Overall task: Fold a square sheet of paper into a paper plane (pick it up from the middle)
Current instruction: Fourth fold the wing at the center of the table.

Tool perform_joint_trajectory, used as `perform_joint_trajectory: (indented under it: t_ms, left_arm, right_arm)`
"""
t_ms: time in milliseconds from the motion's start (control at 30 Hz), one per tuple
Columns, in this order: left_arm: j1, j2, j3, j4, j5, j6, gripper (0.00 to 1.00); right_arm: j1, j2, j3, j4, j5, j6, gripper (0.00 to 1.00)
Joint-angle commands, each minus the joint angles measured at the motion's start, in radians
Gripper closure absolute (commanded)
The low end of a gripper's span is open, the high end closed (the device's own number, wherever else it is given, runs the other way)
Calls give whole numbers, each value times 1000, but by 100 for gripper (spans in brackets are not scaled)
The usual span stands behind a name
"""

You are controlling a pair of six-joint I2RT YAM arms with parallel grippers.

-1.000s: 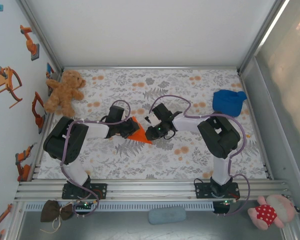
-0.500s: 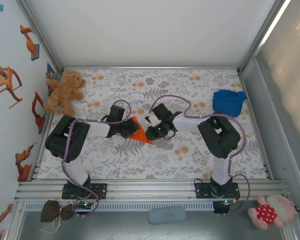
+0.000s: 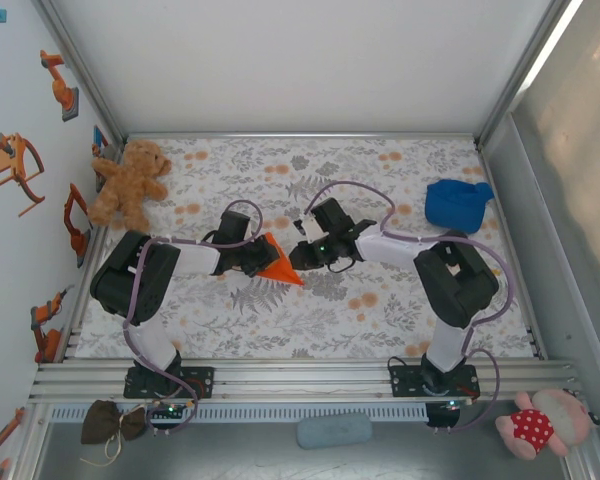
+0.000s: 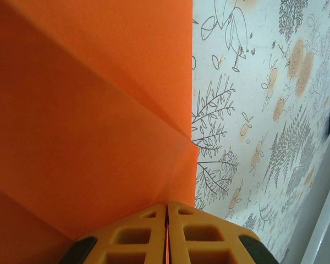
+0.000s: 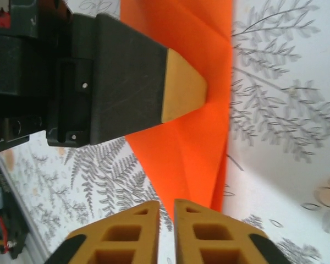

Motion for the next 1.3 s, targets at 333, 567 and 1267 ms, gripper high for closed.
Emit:
perform_joint_trajectory:
  t_ms: [333, 567, 1267]
  left_arm:
    - [-4, 1, -8, -70, -10, 24, 90]
    - [-4, 3, -8, -77, -12, 24, 90]
    - [-2, 18, -17, -112, -49, 21, 90]
  right_arm:
    - [2, 144, 86, 20, -158, 26, 92]
    - [0, 185, 102, -20, -128, -2, 93]
    - [-5, 160, -24, -46, -86, -34, 95]
